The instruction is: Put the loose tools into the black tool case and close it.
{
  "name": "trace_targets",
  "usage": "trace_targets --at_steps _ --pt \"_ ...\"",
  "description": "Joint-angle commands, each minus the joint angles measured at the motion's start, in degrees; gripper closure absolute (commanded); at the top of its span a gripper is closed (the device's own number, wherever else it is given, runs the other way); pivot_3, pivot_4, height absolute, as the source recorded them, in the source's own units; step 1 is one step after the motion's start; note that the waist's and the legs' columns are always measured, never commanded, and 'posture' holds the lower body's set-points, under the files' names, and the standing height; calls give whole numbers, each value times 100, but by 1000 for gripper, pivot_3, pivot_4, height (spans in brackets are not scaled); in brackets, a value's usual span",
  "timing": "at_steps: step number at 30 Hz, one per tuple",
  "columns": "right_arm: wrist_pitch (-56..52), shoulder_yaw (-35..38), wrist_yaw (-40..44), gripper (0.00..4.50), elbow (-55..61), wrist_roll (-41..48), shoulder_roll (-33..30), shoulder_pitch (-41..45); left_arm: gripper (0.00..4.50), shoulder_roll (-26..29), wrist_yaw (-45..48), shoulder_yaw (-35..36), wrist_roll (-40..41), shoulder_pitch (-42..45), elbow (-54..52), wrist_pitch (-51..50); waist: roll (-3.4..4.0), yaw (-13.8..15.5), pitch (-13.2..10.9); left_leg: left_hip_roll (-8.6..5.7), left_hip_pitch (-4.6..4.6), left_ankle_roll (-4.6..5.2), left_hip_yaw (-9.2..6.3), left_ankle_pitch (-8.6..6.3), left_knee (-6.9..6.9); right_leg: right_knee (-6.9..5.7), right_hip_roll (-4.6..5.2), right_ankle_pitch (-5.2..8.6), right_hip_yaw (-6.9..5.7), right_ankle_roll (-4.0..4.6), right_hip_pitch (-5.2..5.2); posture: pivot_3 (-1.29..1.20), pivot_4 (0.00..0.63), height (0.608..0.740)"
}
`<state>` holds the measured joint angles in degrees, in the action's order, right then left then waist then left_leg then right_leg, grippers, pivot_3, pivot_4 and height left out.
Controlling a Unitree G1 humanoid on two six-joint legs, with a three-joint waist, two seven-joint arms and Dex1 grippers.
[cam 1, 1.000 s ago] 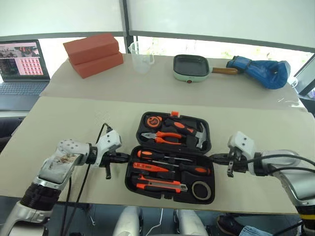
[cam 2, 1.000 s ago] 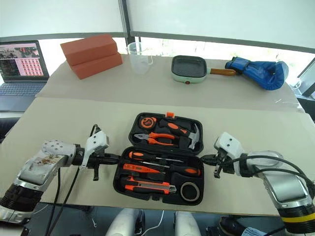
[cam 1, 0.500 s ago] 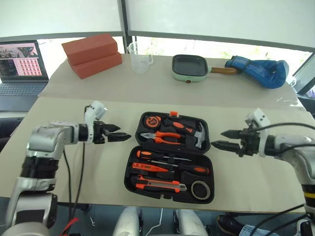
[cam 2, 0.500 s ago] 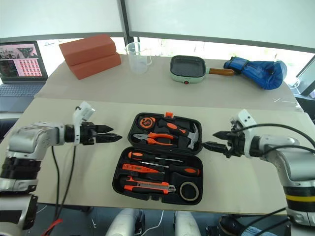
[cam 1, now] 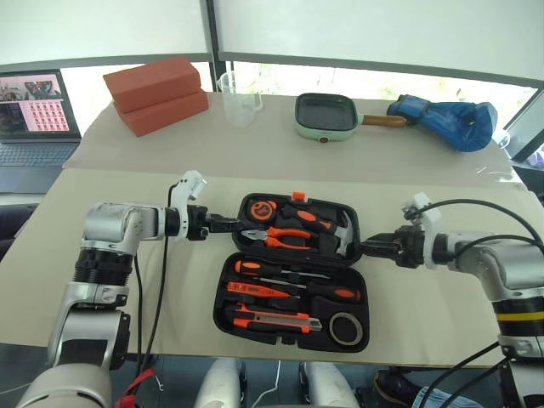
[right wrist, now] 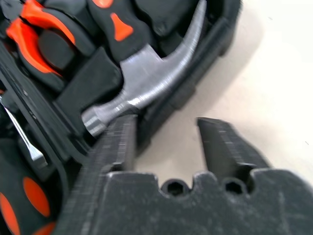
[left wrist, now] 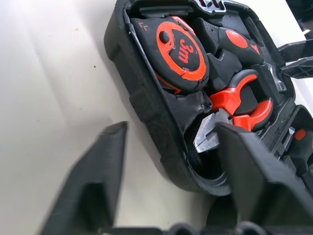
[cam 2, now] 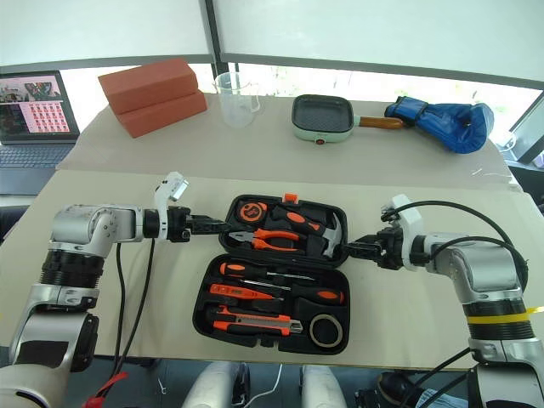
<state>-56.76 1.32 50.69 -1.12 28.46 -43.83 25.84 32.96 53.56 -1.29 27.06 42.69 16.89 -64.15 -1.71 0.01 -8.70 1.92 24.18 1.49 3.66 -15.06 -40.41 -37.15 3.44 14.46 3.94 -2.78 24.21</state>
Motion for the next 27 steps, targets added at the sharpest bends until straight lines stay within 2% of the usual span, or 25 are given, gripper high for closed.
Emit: trace_targets --at_steps 1,3,4,5,12,22,27 --pt "-50 72 -31 3797 157 65 7 36 3172 0 10 55 68 75 -77 55 0 -2 0 0 0 0 0 0 0 0 0 0 0 0 0 0 150 740" --pt "-53 87 -47 4335 197 89 16 15 3819 -10 24 38 86 47 -125 57 -1 -10 1 0 -1 0 -1 0 -1 0 0 -1 0 -1 -3 0 150 740" --pt "-57 106 -64 4500 223 111 25 4 4235 -14 34 21 92 29 -161 59 -2 -11 1 -1 -1 -1 0 0 -1 1 1 -1 0 -1 -4 0 150 740" --pt "-66 134 -77 4500 248 144 40 -4 4456 -35 33 16 108 12 -202 51 -2 -8 1 -1 -3 -2 -1 1 -1 0 1 -1 0 -1 -7 0 150 740" --pt "-99 439 -198 4500 525 434 220 16 4456 -142 42 48 246 -129 -569 23 -2 -12 1 -2 -4 -3 -2 2 -2 0 2 -2 1 -2 -6 0 150 740" --pt "1002 839 -671 4500 1425 153 485 -259 4456 -354 -192 552 307 -564 -1972 1273 -2 28 0 -2 11 -5 -3 3 -1 -1 6 -3 1 -2 9 0 150 740" --pt "1552 896 -875 4500 1857 -141 527 -600 4456 -285 -378 420 -38 -1199 -2725 2067 -1 26 0 -2 11 -4 -4 2 13 1 6 -3 2 -2 11 0 150 740"
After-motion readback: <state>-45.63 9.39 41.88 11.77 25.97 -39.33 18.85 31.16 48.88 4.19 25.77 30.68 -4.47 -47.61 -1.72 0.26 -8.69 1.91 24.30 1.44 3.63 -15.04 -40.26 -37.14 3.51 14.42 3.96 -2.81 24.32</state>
